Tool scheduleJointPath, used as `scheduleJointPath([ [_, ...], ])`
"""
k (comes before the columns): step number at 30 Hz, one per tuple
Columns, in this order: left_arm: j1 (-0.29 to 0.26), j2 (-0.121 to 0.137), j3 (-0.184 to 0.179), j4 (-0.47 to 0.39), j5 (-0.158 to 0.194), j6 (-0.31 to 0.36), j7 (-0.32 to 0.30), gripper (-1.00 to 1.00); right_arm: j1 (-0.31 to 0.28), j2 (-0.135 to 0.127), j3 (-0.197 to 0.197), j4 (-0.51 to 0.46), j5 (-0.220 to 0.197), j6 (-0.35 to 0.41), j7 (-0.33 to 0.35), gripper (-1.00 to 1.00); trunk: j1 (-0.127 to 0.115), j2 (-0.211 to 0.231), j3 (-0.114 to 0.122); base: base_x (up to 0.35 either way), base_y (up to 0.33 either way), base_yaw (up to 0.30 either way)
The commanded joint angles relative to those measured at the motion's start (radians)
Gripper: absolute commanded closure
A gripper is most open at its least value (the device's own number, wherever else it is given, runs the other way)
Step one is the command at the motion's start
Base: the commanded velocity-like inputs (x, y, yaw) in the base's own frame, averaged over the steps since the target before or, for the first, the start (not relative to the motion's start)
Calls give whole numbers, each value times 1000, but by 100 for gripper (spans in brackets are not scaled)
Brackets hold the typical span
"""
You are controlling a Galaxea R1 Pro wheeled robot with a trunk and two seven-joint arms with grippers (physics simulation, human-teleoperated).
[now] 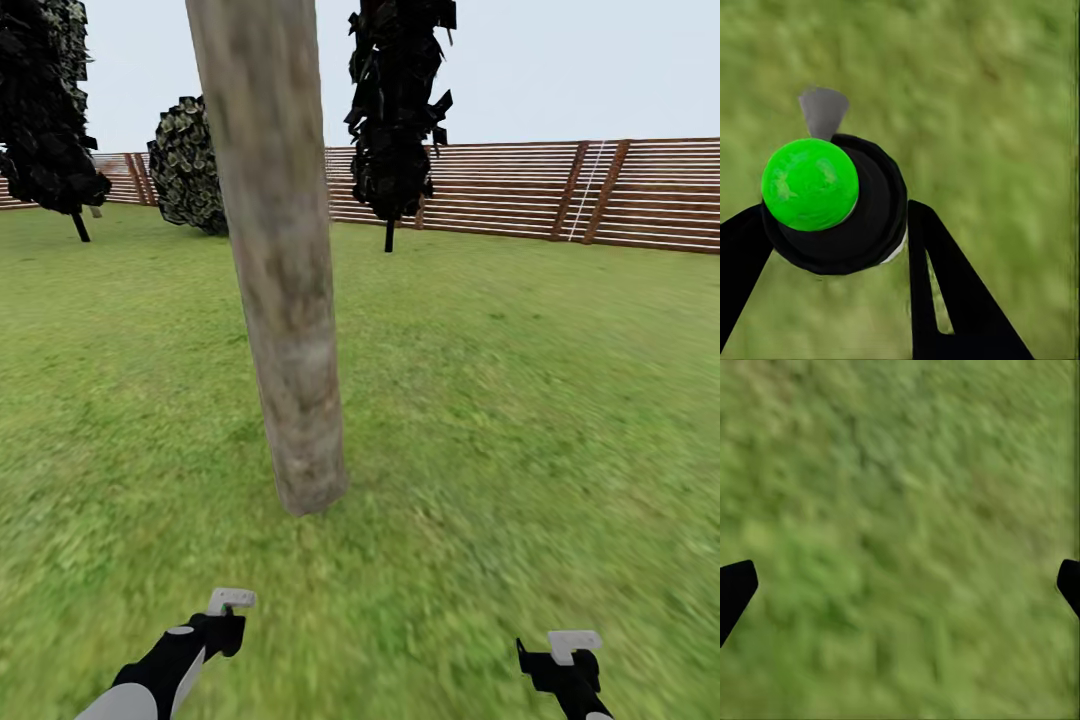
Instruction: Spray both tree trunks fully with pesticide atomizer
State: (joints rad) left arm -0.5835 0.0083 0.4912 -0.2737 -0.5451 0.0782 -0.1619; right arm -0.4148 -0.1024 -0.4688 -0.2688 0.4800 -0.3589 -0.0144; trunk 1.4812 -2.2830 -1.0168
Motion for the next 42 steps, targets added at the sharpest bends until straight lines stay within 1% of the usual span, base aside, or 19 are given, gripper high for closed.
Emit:
scheduleJointPath([
  [1,0,1,0,0,0,1,0,100,0,0,-1,0,0,-1,0,-100,0,0,0,237,-250,0],
  [5,-1,7,3,-1,3,0,1,100,0,2,-2,2,0,-1,-3,-100,0,0,0,274,-200,0],
  [8,-1,4,4,-1,4,1,1,100,0,3,-2,4,0,-1,-4,-100,0,0,0,321,-67,0],
  [9,2,-4,0,1,4,-11,-7,100,0,3,-2,34,3,-3,-4,-100,0,0,0,0,0,0],
  [15,2,-7,-1,2,3,-11,-2,100,0,3,-2,34,4,-3,-4,-100,0,0,0,-1,0,0],
  [18,-6,-10,-3,0,1,-8,-5,100,0,3,-2,35,6,-2,-4,-100,0,0,0,-164,0,12],
  [21,-27,-14,-8,-48,1,4,-11,100,0,3,-2,35,6,-3,-4,-100,0,0,0,-32,0,228],
  [23,-46,-28,-9,-85,1,12,-11,100,0,3,-2,36,5,-3,-4,-100,0,0,0,-8,0,172],
  [25,-93,-41,-9,-108,2,75,-13,100,0,2,-2,36,6,-3,-4,-100,0,0,0,-2,0,37],
  [26,-138,-69,-9,-113,2,127,-14,100,0,0,-2,36,6,-2,-4,-100,0,0,0,0,0,4],
  [27,-148,-87,-10,-114,3,136,-35,100,0,-1,-2,36,7,-2,-4,-100,0,0,0,0,0,0],
  [28,-151,-92,-10,-115,1,139,-114,100,0,-4,-2,36,7,-2,-4,-100,0,0,0,0,0,0],
  [31,-166,-86,-12,-116,-3,144,-129,100,0,-3,-2,36,6,-2,-4,-100,0,0,0,0,0,0],
  [33,-169,-73,-12,-128,-6,145,-130,100,0,-3,-2,35,6,-2,-4,-100,0,0,0,0,0,0],
  [35,-169,-38,-13,-142,-8,155,-132,100,0,-3,-3,34,5,-2,-4,-100,0,0,0,0,0,0],
  [36,-168,-19,-14,-146,-8,171,-136,100,0,-3,-3,34,4,-2,-5,-100,0,0,0,0,0,0],
  [38,-165,-1,-16,-148,-8,191,-138,100,0,-3,-3,34,3,-2,-5,-100,0,0,0,0,0,0],
  [39,-162,2,-25,-148,-9,201,-140,100,0,-3,-4,34,2,-2,-5,-100,0,0,0,0,0,64],
  [42,-162,-8,-105,-144,-23,207,-140,100,0,-4,-4,33,2,-2,-5,-100,0,0,0,0,0,166],
])
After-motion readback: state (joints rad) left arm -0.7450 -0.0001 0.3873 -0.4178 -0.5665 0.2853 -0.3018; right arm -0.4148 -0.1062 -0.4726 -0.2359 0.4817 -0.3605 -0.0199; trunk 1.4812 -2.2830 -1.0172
